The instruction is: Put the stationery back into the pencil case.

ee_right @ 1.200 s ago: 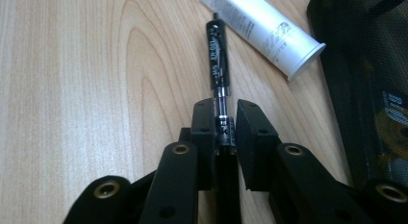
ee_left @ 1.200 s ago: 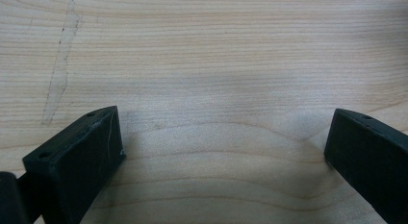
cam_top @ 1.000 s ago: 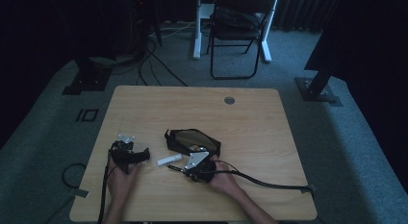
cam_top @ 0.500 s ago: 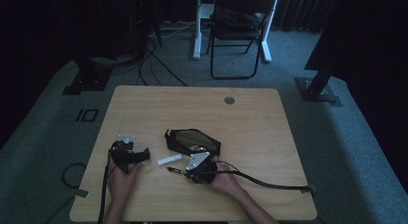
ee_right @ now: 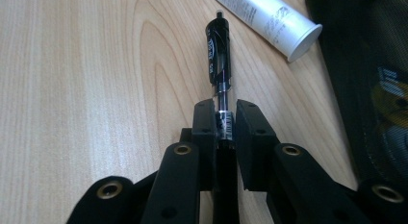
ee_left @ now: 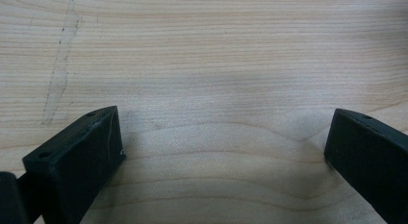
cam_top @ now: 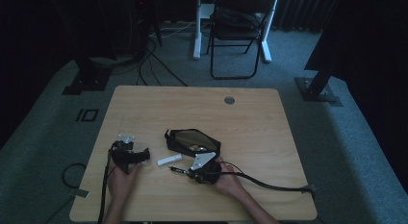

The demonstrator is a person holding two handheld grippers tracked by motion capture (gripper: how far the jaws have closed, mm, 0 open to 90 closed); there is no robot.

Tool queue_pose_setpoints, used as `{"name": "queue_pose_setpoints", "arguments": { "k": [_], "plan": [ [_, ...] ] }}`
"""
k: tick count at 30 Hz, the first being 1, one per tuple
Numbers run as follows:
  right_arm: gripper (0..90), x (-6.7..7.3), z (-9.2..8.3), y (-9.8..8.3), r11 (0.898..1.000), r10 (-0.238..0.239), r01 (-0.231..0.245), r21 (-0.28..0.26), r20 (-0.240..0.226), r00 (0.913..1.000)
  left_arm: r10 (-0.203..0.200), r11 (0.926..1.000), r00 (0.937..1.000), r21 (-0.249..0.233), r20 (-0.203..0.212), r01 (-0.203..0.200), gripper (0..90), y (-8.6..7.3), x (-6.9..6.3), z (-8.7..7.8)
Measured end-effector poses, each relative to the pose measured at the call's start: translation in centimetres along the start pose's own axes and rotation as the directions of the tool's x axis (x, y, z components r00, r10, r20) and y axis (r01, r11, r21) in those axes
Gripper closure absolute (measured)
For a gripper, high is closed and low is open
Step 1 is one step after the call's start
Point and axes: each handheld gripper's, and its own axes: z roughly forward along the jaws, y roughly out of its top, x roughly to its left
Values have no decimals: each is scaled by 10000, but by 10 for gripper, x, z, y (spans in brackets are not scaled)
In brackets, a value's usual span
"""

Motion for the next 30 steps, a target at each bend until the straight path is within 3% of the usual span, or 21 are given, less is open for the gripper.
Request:
{"name": "queue_pose_setpoints", "arguments": {
  "k": [30],
  "plan": [
    [797,2,-23,17,9979,-310,318,-570,150,9994,-1,10000,10000,-1,-1,1,0,0,0,0]
  ]
}}
